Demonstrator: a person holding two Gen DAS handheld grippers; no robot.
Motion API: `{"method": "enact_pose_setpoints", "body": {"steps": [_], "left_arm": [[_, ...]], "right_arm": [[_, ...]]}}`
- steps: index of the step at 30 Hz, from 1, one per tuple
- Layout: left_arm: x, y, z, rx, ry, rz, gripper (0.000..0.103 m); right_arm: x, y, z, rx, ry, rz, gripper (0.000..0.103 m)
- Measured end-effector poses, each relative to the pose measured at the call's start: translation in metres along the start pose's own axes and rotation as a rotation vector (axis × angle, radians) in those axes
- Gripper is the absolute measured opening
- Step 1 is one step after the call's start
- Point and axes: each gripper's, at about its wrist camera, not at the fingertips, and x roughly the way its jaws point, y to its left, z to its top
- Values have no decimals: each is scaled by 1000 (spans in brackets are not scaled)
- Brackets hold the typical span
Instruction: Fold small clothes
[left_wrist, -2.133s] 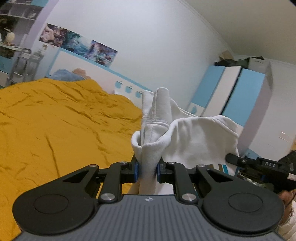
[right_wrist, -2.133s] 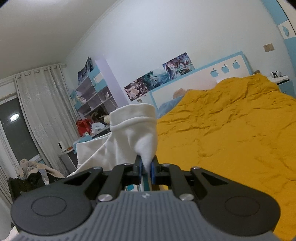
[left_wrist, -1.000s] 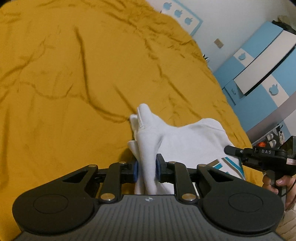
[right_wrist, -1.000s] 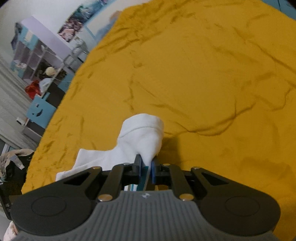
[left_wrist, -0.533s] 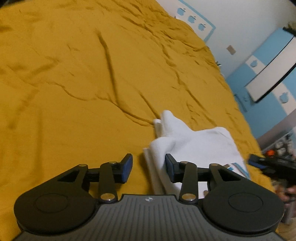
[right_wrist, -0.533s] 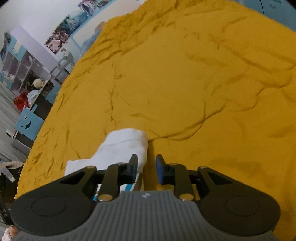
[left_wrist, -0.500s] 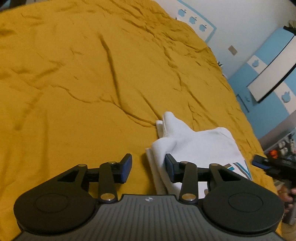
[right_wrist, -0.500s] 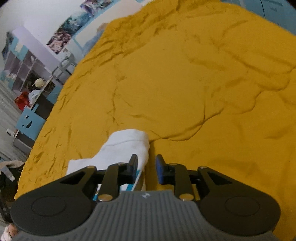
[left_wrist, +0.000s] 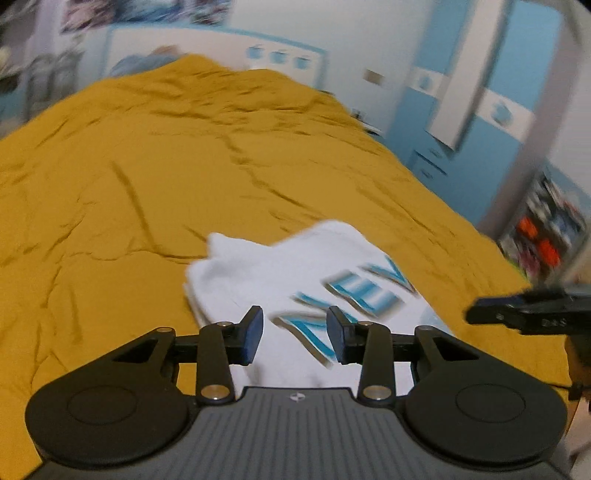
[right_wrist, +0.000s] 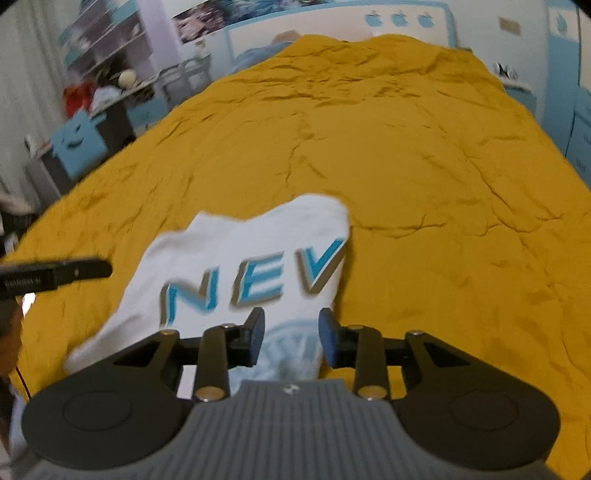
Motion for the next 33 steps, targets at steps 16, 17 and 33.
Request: {"method": "enact_pose_setpoints", "body": {"steps": [16, 17, 33], "left_arm": [[16, -14, -83, 97, 116, 60, 15], [19, -10, -87, 85, 123, 55, 14], [-14, -20, -72, 118, 25, 63, 31]], "right_arm": [[17, 34, -115, -104, -13, -101, 39], [21, 32, -118, -98, -10, -95, 39], [5, 32, -106, -109, -31, -70, 50]]}}
